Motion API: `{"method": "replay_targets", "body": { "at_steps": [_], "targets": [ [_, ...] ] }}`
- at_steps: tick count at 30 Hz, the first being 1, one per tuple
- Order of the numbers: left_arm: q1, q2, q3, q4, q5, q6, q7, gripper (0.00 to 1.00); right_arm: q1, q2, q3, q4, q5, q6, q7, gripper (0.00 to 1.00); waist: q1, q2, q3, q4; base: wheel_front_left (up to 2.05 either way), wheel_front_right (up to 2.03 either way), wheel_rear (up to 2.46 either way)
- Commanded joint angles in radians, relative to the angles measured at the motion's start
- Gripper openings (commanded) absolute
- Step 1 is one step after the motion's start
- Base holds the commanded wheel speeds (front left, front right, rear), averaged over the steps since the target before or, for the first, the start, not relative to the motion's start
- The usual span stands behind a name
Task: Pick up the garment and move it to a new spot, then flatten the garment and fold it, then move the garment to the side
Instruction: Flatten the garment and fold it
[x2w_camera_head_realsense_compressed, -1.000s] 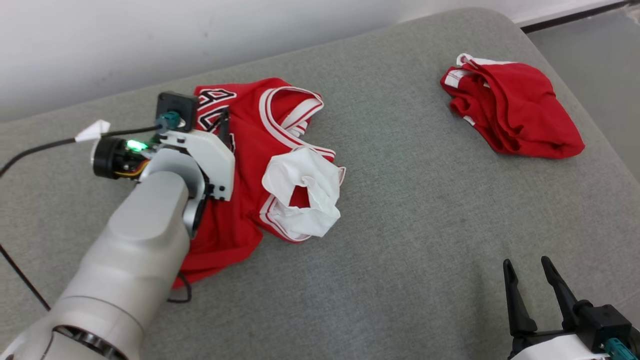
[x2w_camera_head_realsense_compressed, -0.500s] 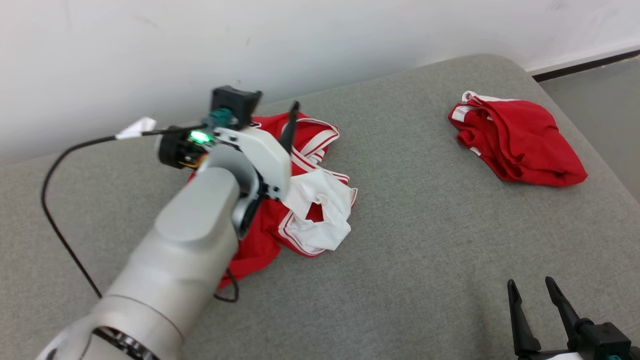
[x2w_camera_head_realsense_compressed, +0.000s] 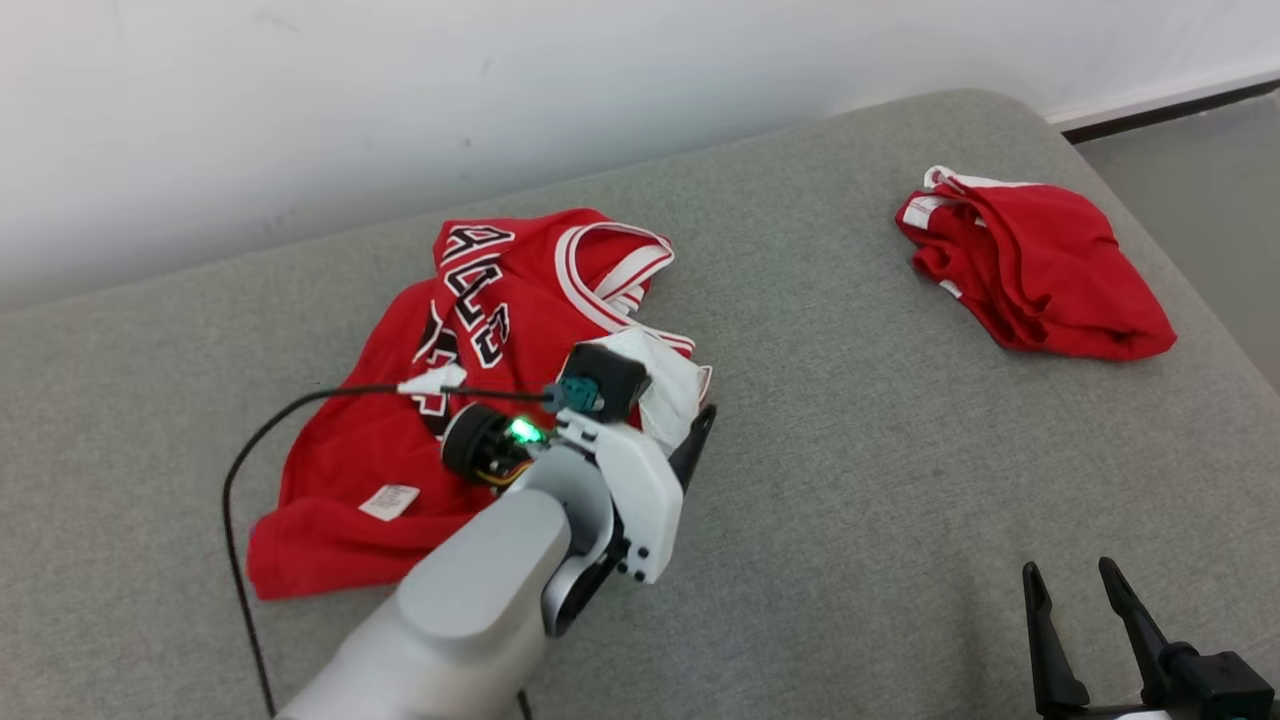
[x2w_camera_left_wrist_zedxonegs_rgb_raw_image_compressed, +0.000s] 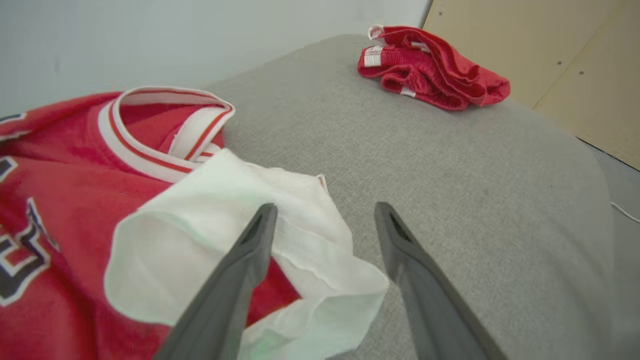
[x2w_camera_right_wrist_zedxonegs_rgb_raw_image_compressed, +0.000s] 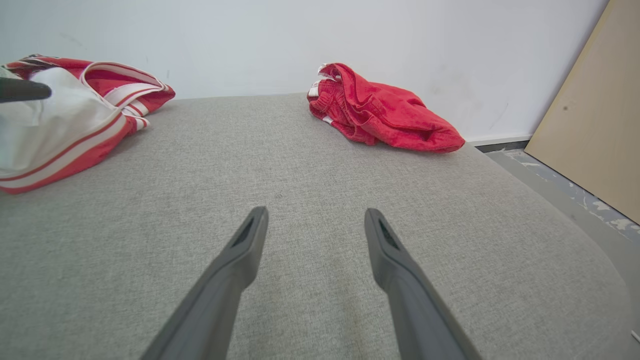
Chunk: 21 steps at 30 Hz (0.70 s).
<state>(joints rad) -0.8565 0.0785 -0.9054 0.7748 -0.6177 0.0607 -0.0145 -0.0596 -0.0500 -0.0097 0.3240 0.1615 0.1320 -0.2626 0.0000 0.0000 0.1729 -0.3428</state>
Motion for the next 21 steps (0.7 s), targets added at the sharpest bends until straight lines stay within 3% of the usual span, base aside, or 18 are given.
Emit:
{"method": "replay_targets", "body": {
  "at_steps": [1,19,20,21],
  "targets": [
    [0.031,0.024,-0.006,-0.025,0.013,0.016,0.016,1.0,0.0,-0.002,-0.003,-0.004,0.008,-0.003,-0.002,1.0,0.0,0.0,0.014,0.001,0.0,0.0,0.0],
    [0.057,0.087,0.013,-0.145,-0.017,0.091,0.086,1.0,-0.037,-0.002,0.022,0.005,0.032,-0.003,-0.002,1.0,0.0,0.0,0.064,-0.024,0.0,0.0,0.0],
    [0.058,0.085,0.017,-0.145,-0.021,0.094,0.083,0.95,-0.037,-0.002,0.021,0.004,0.035,-0.003,-0.002,1.0,0.0,0.0,0.066,-0.027,0.0,0.0,0.0],
    [0.057,0.087,0.017,-0.143,-0.022,0.095,0.082,0.62,-0.037,-0.002,0.02,0.004,0.037,-0.003,-0.002,1.0,0.0,0.0,0.068,-0.029,0.0,0.0,0.0]
  ]
}}
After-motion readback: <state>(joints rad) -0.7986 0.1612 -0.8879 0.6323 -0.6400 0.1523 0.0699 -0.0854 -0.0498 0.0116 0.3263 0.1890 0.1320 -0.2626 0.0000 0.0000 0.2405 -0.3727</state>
